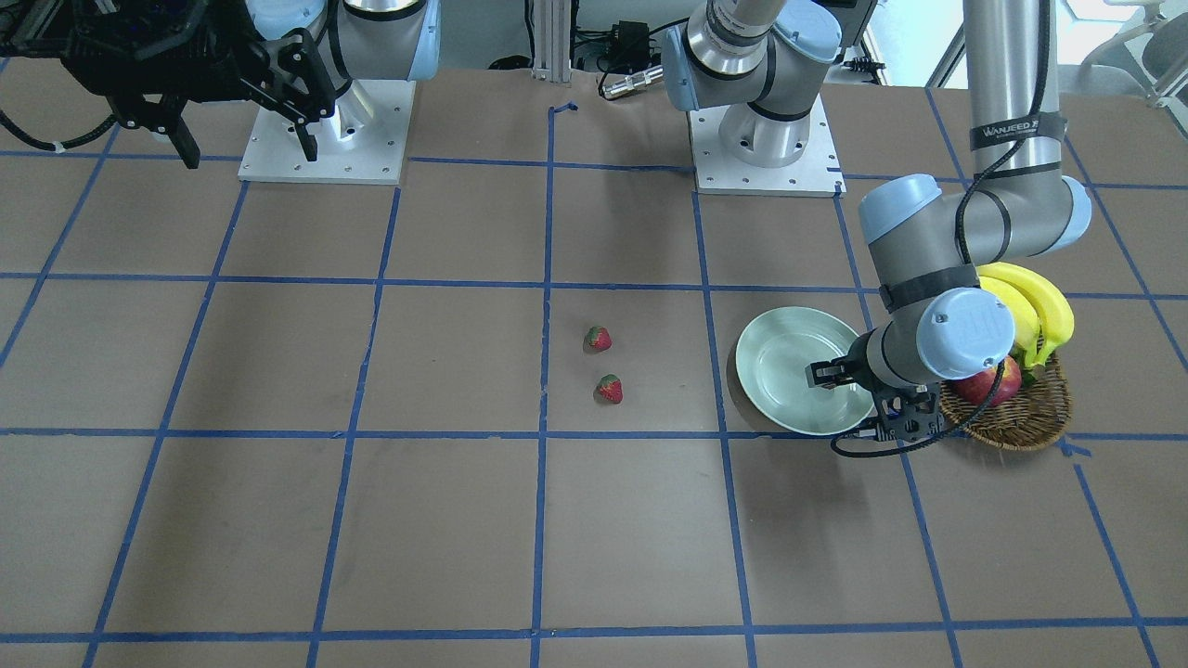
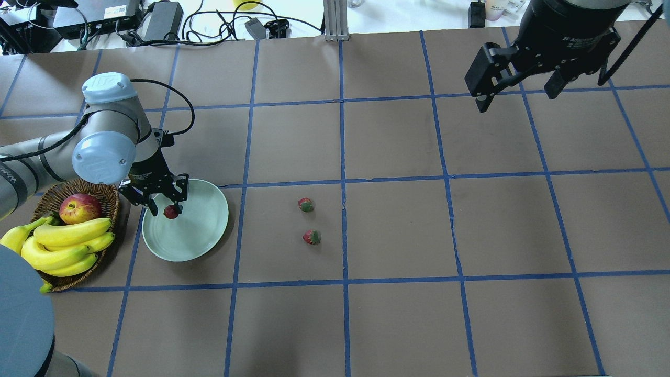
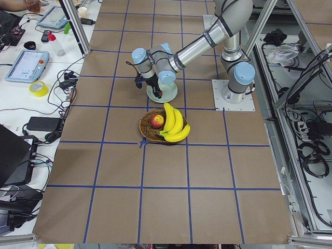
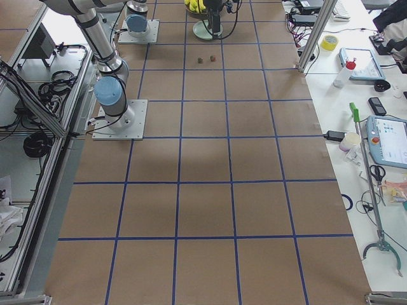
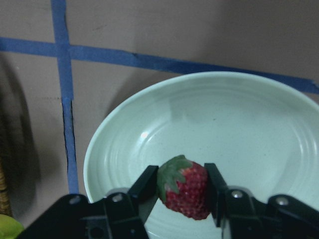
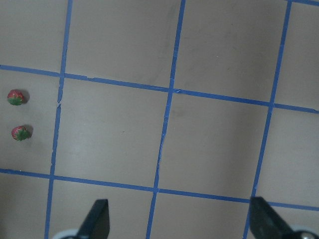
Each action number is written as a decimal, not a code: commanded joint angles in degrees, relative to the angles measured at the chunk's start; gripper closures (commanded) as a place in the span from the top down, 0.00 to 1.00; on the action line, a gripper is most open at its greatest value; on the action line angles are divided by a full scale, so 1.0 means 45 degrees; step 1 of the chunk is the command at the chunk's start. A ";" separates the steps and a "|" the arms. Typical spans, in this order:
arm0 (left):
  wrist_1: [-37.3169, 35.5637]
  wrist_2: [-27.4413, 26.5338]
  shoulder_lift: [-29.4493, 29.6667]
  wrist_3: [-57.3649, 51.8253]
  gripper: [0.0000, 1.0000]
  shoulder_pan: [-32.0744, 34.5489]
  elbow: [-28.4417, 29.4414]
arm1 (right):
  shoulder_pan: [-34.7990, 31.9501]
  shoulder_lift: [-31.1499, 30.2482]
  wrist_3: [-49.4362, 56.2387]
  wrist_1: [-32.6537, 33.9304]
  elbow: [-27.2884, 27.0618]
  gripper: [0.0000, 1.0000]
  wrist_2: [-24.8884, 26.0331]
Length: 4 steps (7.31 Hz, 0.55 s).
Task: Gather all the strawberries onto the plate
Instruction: 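Lift the strawberry over the plate and open the left gripper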
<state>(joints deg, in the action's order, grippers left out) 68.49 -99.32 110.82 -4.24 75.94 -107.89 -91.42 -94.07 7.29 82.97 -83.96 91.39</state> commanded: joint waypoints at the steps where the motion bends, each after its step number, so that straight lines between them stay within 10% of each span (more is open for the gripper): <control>1: -0.0024 0.0117 -0.0445 0.0004 1.00 0.0232 0.0204 | -0.0017 0.0005 0.0000 0.0019 -0.0014 1.00 -0.0015; 4: -0.0023 0.2261 -0.1092 0.1495 1.00 0.2082 0.1025 | -0.0017 0.0025 0.0000 0.0019 -0.0033 1.00 -0.0015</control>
<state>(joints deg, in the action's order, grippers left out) 68.52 -93.25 106.82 -2.52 81.44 -104.42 -91.47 -93.98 7.33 83.05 -84.08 91.30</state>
